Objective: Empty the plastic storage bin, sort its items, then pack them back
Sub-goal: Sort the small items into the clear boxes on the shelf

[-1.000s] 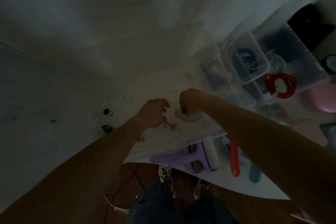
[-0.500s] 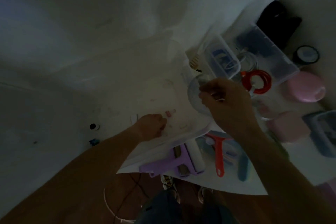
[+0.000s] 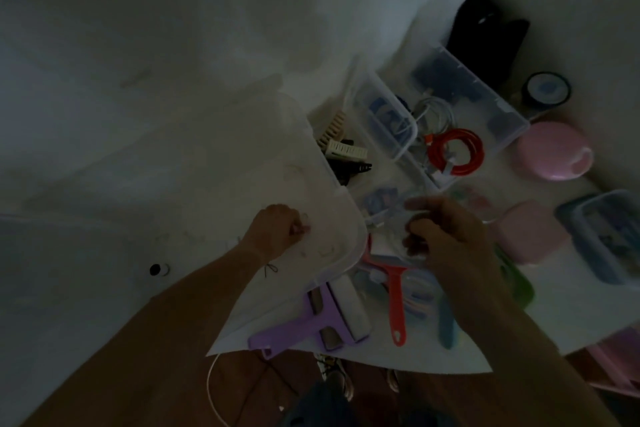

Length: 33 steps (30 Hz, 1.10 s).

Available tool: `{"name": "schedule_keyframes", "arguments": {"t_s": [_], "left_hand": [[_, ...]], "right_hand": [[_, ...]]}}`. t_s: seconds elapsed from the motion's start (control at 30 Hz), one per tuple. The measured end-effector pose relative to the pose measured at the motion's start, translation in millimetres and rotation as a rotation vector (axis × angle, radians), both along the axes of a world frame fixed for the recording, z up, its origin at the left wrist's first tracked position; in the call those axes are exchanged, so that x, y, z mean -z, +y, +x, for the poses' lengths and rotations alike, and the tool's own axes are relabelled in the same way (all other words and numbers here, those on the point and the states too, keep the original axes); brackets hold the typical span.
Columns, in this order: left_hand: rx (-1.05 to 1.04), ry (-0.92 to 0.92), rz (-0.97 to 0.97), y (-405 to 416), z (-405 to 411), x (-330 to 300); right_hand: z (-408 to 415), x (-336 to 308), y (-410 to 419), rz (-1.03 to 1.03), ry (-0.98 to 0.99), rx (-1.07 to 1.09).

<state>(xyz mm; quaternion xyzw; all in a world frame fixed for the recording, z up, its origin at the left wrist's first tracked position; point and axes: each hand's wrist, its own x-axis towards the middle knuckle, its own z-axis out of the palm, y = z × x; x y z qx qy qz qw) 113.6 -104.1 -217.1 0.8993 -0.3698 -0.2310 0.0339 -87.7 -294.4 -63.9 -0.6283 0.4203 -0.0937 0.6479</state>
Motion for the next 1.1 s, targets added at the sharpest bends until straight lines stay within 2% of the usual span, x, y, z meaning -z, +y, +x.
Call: {"name": "schedule_keyframes", "arguments": {"t_s": [0.27, 0.57, 0.67, 0.93, 1.1], "left_hand": [[-0.154, -0.002, -0.084, -3, -8, 0], [-0.247, 0.047, -0.056, -11, -10, -18], [-0.334, 0.176, -0.132, -18, -9, -27], [-0.596, 0.786, -0.314, -47, -16, -31], [-0.808, 1.029, -0.367, -54, -26, -37]], "right_hand": [[-15, 14, -19, 0.126, 0.031, 0.038], [-28, 31, -51, 0.254, 0.107, 0.197], [-33, 43, -55, 0.337, 0.123, 0.310], [-52, 67, -59, 0.393, 0.139, 0.387], [-60, 70, -63, 0.393, 0.120, 0.470]]}}
